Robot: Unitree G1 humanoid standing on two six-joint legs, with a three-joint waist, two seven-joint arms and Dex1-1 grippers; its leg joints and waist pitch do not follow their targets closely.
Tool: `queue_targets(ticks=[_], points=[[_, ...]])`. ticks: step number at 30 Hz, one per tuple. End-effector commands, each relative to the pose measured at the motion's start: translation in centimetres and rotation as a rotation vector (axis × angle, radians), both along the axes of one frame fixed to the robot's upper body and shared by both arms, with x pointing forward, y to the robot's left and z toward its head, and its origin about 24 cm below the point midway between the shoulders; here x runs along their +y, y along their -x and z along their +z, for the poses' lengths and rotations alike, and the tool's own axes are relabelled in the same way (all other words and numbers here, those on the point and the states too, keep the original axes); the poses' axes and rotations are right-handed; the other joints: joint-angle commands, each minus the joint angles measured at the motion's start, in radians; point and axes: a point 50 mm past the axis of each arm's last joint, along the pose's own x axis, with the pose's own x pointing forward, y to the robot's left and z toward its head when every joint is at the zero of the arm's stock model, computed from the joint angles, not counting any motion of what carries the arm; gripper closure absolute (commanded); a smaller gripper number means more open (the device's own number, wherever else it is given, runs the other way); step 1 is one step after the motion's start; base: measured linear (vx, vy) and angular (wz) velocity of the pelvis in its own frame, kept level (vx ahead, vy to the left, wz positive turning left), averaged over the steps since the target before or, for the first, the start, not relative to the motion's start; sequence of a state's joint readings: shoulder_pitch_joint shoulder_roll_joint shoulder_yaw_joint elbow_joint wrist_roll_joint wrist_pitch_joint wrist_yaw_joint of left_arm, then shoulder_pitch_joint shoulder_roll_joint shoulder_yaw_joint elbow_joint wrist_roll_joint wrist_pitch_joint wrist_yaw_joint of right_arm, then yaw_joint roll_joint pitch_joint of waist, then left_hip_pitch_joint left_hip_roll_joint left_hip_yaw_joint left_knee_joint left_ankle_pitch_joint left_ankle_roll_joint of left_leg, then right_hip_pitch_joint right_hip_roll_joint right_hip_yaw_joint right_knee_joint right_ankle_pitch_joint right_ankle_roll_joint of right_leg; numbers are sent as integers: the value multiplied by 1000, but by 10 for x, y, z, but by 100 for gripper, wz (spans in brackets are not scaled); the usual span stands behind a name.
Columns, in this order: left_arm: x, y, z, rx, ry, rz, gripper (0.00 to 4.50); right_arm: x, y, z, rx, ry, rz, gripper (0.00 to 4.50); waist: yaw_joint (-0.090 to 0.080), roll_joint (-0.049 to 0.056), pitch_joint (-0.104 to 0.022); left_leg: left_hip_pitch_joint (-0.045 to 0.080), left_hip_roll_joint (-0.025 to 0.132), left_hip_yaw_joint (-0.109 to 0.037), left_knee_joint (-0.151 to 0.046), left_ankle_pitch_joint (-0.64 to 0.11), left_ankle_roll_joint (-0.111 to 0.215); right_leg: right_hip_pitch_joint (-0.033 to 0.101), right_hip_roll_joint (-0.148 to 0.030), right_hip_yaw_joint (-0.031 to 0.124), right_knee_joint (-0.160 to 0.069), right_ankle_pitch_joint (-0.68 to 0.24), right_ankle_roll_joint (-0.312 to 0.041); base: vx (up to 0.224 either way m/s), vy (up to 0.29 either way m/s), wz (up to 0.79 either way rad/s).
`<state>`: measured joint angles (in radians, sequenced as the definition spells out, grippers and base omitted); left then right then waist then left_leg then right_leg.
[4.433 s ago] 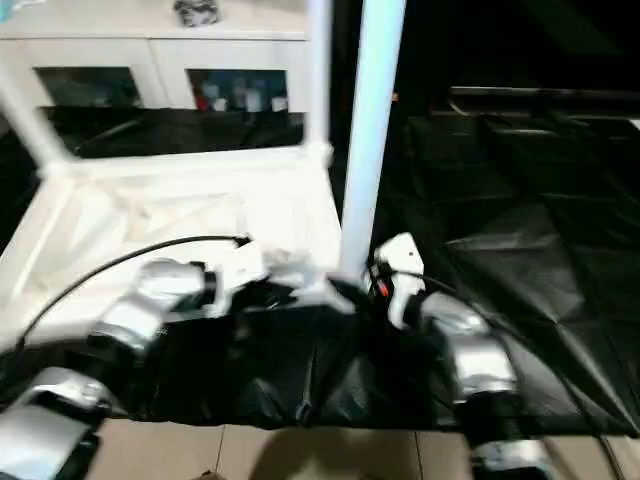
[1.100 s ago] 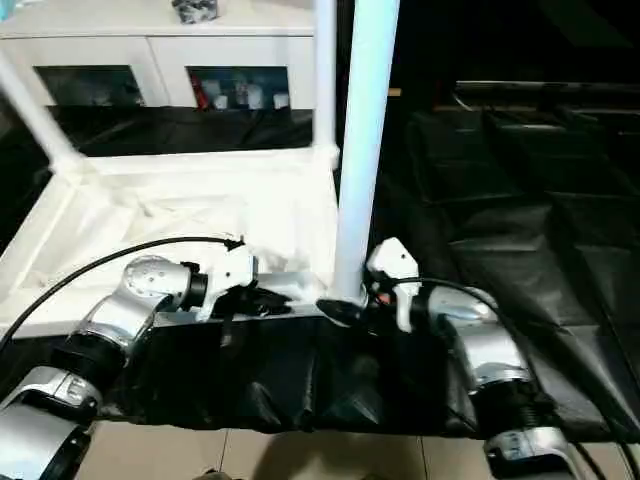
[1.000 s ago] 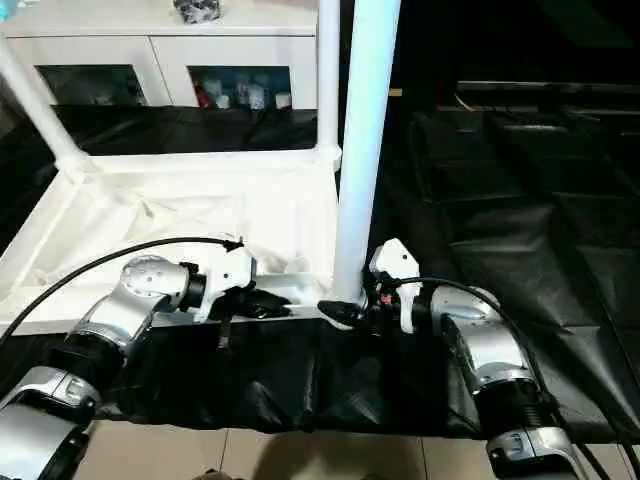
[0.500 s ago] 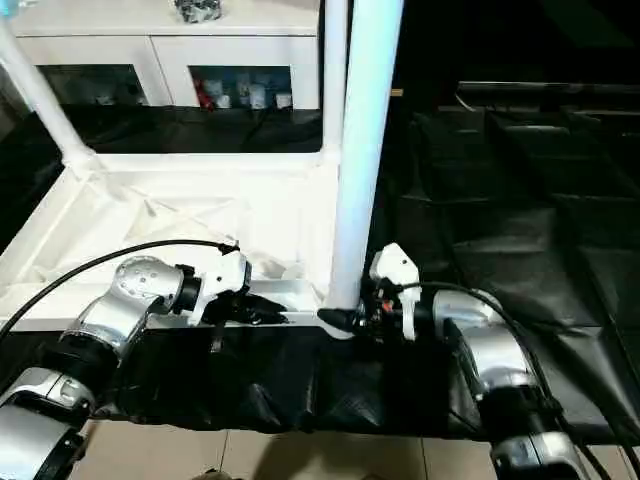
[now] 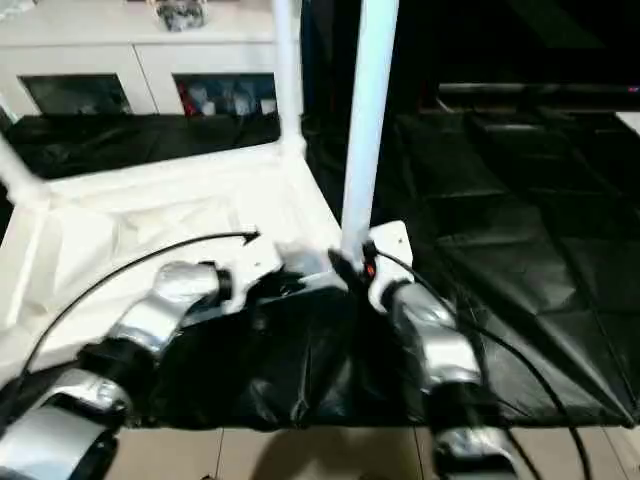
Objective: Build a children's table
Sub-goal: Rotate leg to tighten
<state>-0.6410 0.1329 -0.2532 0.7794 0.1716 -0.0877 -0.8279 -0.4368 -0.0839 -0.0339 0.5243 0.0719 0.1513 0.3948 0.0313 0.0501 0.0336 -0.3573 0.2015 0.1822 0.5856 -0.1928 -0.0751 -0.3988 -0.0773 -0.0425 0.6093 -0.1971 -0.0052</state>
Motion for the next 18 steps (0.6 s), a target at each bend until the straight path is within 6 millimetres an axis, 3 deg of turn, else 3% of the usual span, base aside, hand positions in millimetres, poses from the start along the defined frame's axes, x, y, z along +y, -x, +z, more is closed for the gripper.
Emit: queue_targets(ticks=[1,3,5,9,10,15,18], points=[[-55,8,16,-57,101,-106,450,56,6,-7,58,-46,144,187,1,-14,-50,-2,16,-7,-68,-195,30,46,-53,35,-84,-184,-196,0,0,0],[-63,10,18,-71,109,-115,450,63,4,-1,26,-58,151,187,1,-13,-51,-3,16,-7,-67,-180,39,48,-53,34,-82,-152,-206,0,0,0],[-63,10,18,-79,106,-113,450,60,3,1,13,-67,156,131,2,-13,-51,-4,17,-7,-67,-176,48,50,-53,33,-80,-133,-213,0,0,0],[-51,9,16,-85,96,-103,450,47,3,2,3,-83,169,108,3,-12,-49,-2,19,-7,-70,-200,51,49,-54,33,-84,-165,-212,0,0,0],[-44,9,16,-82,96,-109,450,37,4,2,-11,-54,182,79,3,-13,-49,-2,19,-7,-69,-201,50,49,-54,33,-84,-165,-212,0,0,0],[-25,12,13,-62,84,-155,450,15,9,3,-37,4,268,72,7,-14,-56,-6,20,-5,-62,-142,85,55,-54,32,-72,-54,-236,0,0,0],[-10,15,12,-40,81,-195,450,-1,13,6,-40,22,362,72,11,-14,-55,-9,21,-3,-59,-126,110,55,-55,30,-72,-47,-250,0,0,0]])
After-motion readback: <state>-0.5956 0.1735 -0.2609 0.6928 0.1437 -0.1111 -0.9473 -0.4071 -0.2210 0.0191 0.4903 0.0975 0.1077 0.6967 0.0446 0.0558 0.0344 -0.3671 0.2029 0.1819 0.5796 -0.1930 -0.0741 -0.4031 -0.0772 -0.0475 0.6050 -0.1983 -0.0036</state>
